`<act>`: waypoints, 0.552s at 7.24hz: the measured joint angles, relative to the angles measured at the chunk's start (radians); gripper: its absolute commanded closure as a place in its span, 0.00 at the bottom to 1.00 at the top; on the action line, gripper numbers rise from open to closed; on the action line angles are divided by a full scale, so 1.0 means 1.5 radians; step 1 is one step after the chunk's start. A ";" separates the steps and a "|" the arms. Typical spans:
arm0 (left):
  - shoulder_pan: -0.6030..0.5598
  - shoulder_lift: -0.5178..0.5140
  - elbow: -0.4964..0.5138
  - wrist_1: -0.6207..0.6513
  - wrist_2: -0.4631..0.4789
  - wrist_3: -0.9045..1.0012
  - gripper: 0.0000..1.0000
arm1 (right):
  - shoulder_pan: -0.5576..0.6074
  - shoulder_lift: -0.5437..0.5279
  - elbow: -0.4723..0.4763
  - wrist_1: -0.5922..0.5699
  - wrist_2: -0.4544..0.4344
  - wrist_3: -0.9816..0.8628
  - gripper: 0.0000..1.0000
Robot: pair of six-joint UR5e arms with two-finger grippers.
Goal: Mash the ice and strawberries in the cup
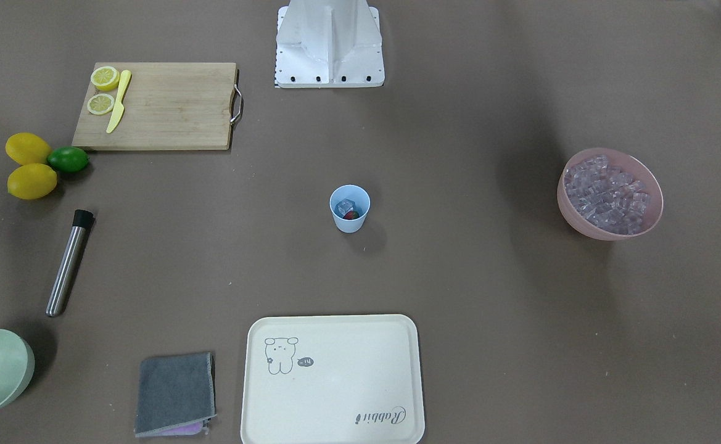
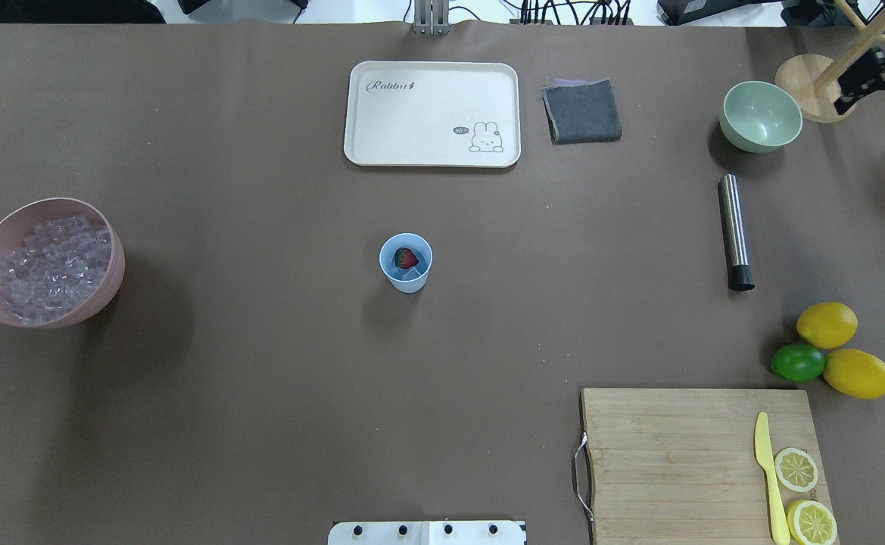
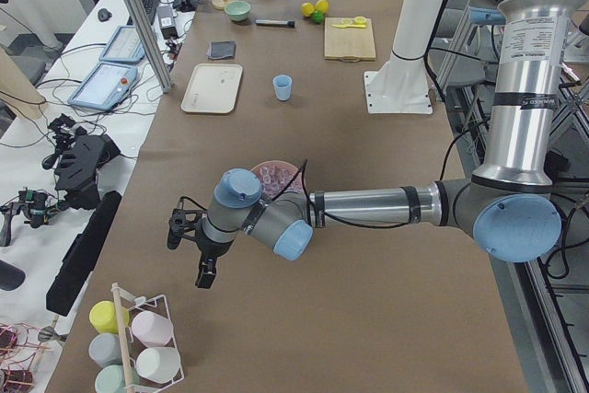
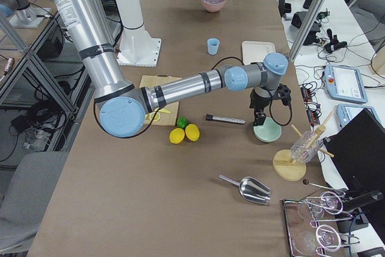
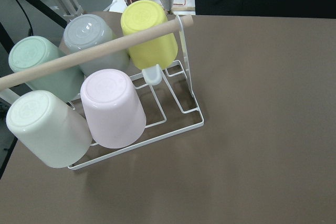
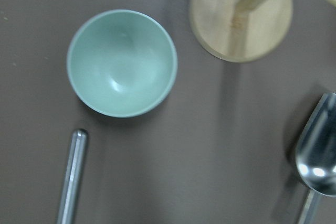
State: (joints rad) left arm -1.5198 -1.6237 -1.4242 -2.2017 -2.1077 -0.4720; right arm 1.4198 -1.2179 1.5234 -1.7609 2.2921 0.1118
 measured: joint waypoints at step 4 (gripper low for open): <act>-0.042 0.004 -0.162 0.209 -0.105 0.121 0.03 | 0.157 -0.171 0.095 -0.042 -0.003 -0.065 0.00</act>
State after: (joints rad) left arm -1.5834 -1.6174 -1.6670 -1.8885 -2.2645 -0.2901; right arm 1.6546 -1.4739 1.6657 -1.8246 2.2872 0.0145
